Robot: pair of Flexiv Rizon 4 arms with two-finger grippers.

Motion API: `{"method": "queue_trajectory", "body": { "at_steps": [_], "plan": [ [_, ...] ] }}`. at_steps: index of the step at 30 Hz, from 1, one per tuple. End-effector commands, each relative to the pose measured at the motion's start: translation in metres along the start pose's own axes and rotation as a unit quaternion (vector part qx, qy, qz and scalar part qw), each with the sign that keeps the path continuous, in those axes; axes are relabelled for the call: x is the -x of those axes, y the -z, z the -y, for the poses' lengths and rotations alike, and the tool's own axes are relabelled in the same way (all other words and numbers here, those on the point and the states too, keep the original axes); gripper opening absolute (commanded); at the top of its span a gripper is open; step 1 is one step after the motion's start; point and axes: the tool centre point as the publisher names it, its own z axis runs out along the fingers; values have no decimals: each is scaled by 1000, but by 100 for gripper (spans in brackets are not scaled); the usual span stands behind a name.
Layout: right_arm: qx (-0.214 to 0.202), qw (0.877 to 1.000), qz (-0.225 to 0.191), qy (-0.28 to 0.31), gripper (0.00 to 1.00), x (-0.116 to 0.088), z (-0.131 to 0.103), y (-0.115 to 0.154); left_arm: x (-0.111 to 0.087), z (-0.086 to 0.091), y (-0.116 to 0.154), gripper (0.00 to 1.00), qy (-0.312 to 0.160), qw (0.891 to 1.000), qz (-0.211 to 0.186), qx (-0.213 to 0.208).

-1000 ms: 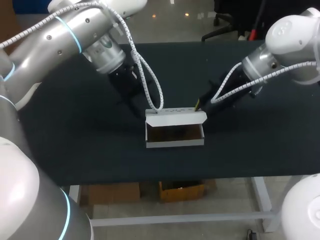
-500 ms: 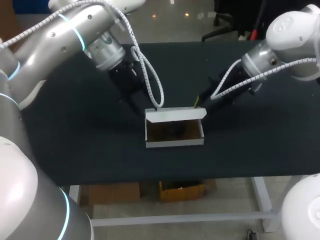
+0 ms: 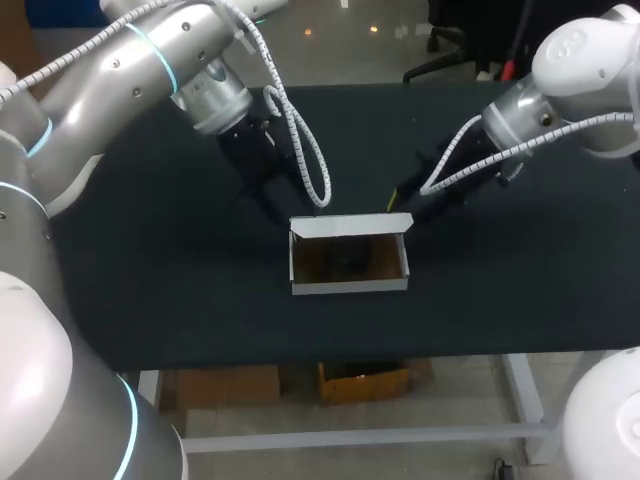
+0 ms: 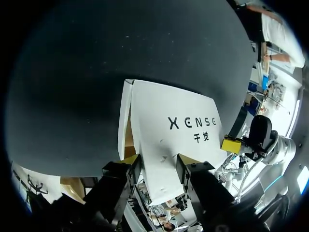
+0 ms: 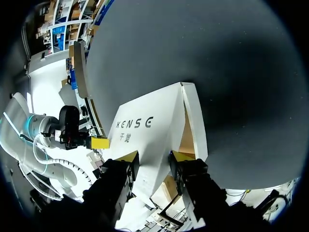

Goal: Assemble the packaging by folding the flat box into shape, placing the metal phone stand inside, and closing the box properly

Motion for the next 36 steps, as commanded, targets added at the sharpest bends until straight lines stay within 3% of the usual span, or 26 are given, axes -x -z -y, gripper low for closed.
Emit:
{"method": "queue_trajectory", "body": {
  "at_steps": [1,36],
  "plan": [
    [-4,1000,0,-1,39,-3,-1,-1,-7,8,1,48,2,1000,3,28],
    [-1,1000,-5,-7,39,-6,-3,-5,-11,7,-2,43,14,999,-10,34]
  ]
}}
